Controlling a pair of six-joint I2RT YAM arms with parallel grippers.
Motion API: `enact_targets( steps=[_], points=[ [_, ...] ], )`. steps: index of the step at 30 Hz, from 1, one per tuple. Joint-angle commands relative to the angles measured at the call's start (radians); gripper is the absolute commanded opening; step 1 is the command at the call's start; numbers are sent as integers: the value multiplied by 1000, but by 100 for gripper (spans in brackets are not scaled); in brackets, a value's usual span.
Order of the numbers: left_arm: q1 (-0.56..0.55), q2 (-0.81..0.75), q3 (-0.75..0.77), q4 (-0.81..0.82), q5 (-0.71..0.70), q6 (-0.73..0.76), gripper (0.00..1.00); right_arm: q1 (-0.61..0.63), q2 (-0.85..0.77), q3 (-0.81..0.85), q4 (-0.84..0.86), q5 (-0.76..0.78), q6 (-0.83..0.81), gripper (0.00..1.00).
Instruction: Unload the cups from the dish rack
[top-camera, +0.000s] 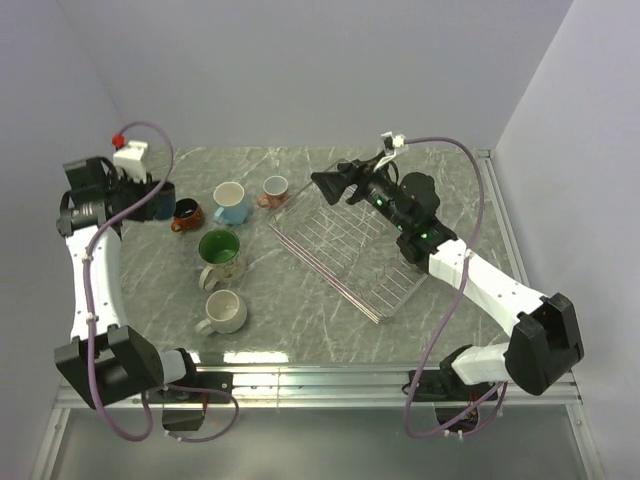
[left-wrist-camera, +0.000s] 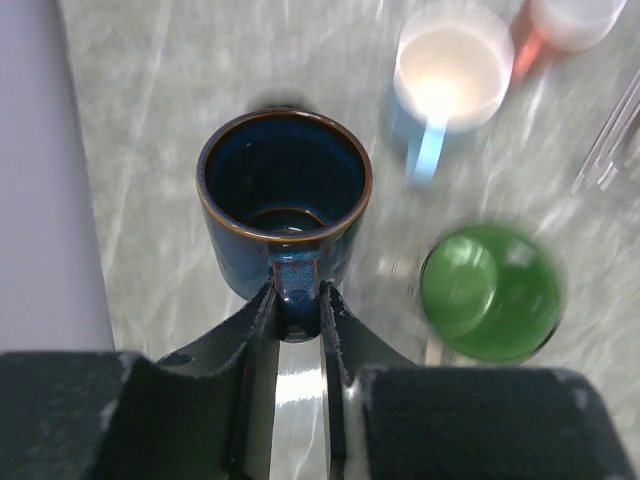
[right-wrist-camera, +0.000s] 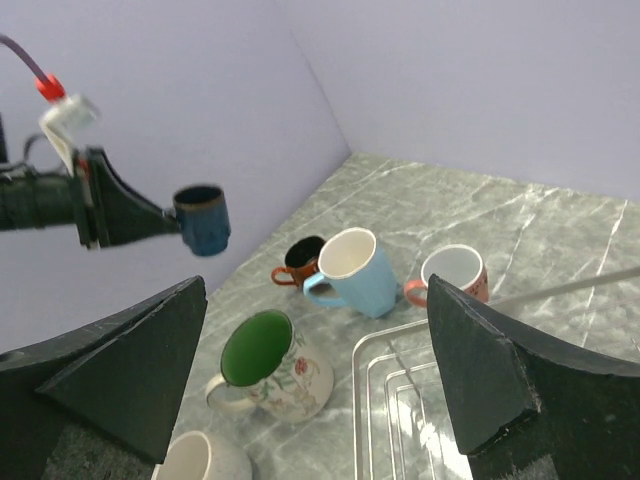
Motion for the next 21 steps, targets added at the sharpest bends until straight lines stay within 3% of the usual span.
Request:
enact_targets(
  steps=[1,8,13,17,21],
  points=[
    [35,-55,-126,27,64,175,0,-4,-59,-56,77,-18,12,97],
    [147,-127,-413,282,219,240,0,-3,-205,-191,77,14,17,97],
    [162,-166,-585,547,271,278,0,4,-347,-289,57,91,8,97],
    [171,-182,-691,621,391,347,0,11,-442,-328,7,126,-8,97],
    [171,-196,-781,742,422,375,0,13,-530,-372,-10,166,-11,97]
  ],
)
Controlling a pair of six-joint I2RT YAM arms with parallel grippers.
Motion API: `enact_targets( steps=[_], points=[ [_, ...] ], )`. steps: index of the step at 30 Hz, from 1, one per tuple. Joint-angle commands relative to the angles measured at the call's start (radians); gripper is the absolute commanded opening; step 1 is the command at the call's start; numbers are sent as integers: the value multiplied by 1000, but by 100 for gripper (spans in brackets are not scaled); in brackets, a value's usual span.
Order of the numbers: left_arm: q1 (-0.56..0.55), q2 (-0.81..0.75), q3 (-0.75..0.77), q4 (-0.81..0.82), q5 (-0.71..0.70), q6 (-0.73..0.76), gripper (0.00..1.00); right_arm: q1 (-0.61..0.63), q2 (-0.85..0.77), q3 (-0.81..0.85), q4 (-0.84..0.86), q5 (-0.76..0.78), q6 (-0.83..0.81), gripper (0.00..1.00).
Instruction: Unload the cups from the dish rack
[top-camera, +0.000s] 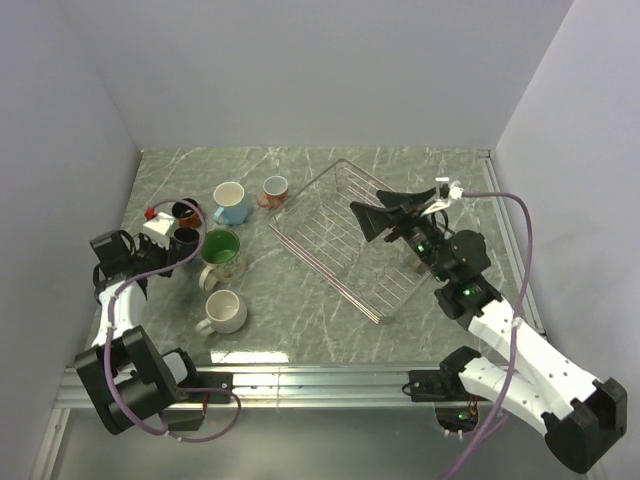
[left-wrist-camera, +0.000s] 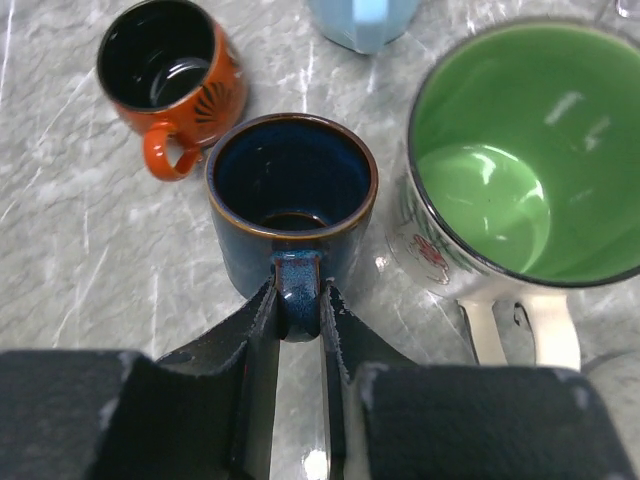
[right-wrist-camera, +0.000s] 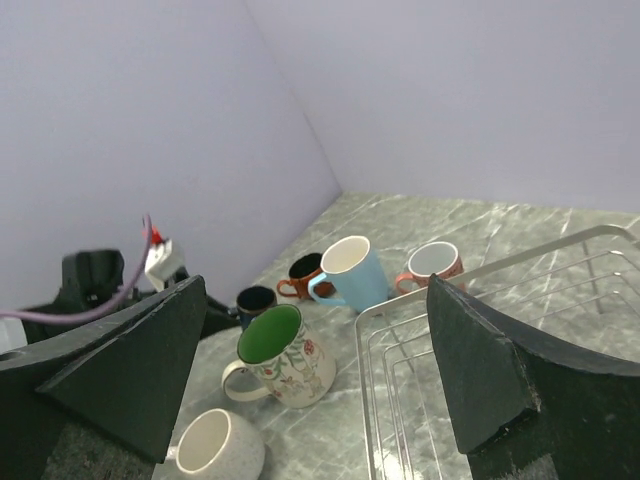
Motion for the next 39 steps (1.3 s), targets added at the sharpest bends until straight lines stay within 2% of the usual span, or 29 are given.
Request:
enact_targets(
  steps=[1,7,17,23,27,32,34,35,36,37,38,39],
  points=[
    [5,-42,-55,223,96,67,0,5,-85,-41,-12,59,-18,97],
    [26,-4,-89,297,115,90,0,9,-171,-74,-49,95,-23,97],
    [61,136,-40,119,158,268,1,10,-205,-72,-75,115,-32,96],
    [109,220,-6,37,184,337,7,10,-197,-69,-83,112,-32,96],
    [123,233,-3,-1,184,365,25,10,-185,-71,-81,115,-30,96],
    [143,227,11,-51,187,372,36,10,-156,-51,-113,115,-35,96],
    [147,230,32,-86,192,366,48,12,-142,-26,-152,147,-36,96],
    [154,228,40,-96,194,362,67,9,-138,-14,-216,167,-40,96],
    [155,228,54,-105,189,355,80,10,-125,18,-257,221,-43,96],
    [160,225,63,-120,186,343,86,10,-119,35,-303,251,-47,96],
    [166,221,71,-129,178,336,97,10,-112,52,-399,275,-53,96],
    [170,216,81,-145,175,332,99,9,-92,93,-453,306,-70,96]
  ],
)
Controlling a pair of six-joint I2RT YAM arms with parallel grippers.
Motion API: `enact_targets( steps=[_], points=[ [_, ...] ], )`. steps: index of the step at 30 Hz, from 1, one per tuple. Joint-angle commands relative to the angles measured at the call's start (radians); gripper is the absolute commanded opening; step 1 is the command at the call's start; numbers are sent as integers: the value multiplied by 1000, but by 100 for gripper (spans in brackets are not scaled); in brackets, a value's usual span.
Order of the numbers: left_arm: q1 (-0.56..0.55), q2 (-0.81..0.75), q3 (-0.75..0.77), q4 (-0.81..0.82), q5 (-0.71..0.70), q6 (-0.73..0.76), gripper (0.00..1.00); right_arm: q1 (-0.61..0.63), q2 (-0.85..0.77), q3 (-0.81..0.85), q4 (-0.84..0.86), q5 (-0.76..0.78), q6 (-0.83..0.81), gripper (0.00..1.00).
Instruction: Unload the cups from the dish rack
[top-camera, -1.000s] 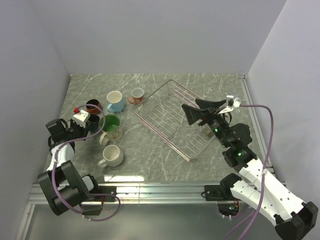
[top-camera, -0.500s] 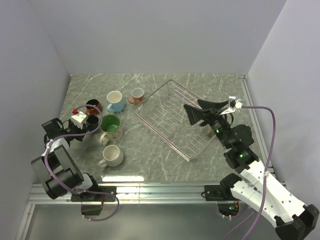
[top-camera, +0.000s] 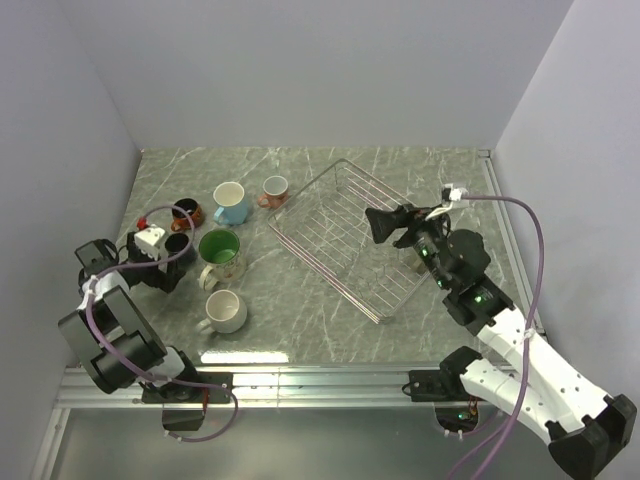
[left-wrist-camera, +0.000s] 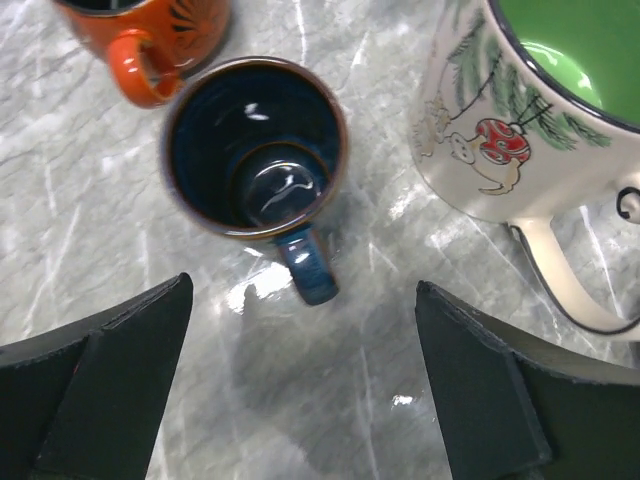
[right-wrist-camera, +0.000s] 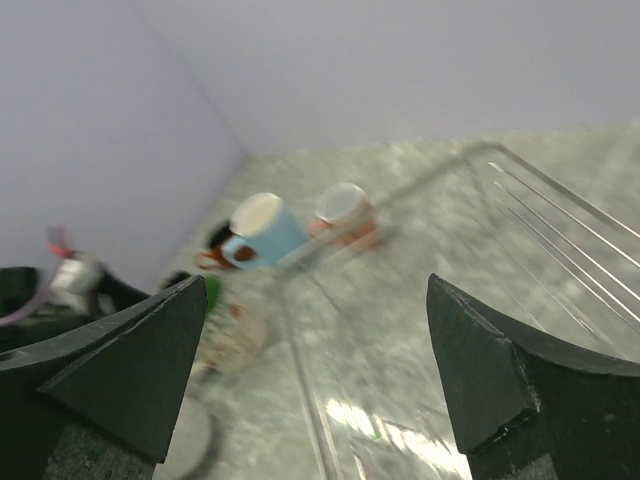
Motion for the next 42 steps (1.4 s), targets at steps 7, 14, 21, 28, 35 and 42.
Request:
enact_targets(
  steps=[7,14,21,28,35,42],
  points=[
    [26,-72,213,-167,-97,-177,99,-71,171,293,-689,326,-49,96],
    [-28,-120,417,-213,-244,-415,99,-224,298,313,-905,214,-92,96],
    [-256,-43,614,-305,-355,-555,99,-367,479,367,-866,74,-124,90],
    [-436,-17,646,-281,-367,-584,99,-363,615,468,-884,85,-85,70],
    [-463,20,697,-297,-361,-606,99,-320,599,412,-905,178,93,68],
    [-485,40,741,-324,-329,-606,99,-297,555,276,-800,258,385,68]
  ],
)
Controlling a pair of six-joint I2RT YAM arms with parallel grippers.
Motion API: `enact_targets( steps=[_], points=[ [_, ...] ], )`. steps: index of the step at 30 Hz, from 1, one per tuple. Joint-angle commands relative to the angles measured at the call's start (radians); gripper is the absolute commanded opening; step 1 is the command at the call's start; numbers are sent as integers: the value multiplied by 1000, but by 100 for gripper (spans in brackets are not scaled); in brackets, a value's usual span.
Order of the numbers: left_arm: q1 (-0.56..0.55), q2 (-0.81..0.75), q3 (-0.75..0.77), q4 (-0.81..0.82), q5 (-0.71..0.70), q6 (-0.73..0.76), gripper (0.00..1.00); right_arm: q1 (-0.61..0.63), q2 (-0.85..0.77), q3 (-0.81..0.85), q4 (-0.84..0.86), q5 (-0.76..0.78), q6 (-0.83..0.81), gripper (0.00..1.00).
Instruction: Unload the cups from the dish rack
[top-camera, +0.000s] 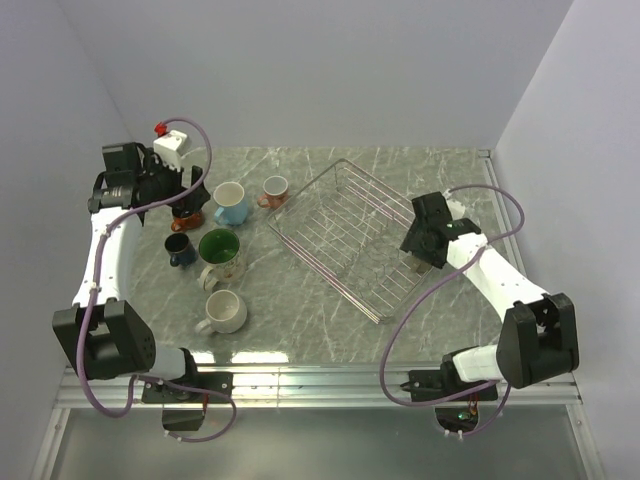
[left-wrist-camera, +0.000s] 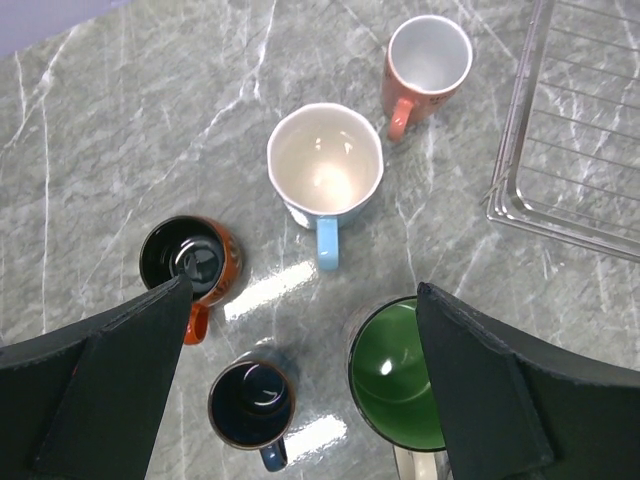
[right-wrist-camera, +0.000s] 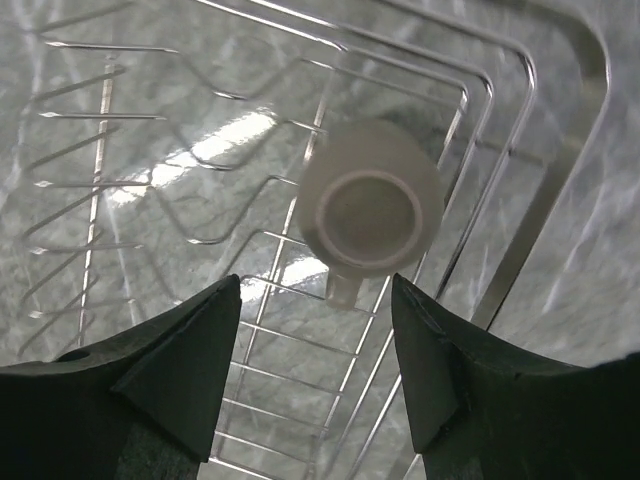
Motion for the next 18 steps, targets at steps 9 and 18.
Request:
enact_targets(
  steps=[9,18],
  points=[
    [-15,13,55,-37,47,10,99,9,52,2,9,127,301,60],
    [-15,23,67,-57,72,36,99,63,115,28,-55,176,321,53]
  ],
)
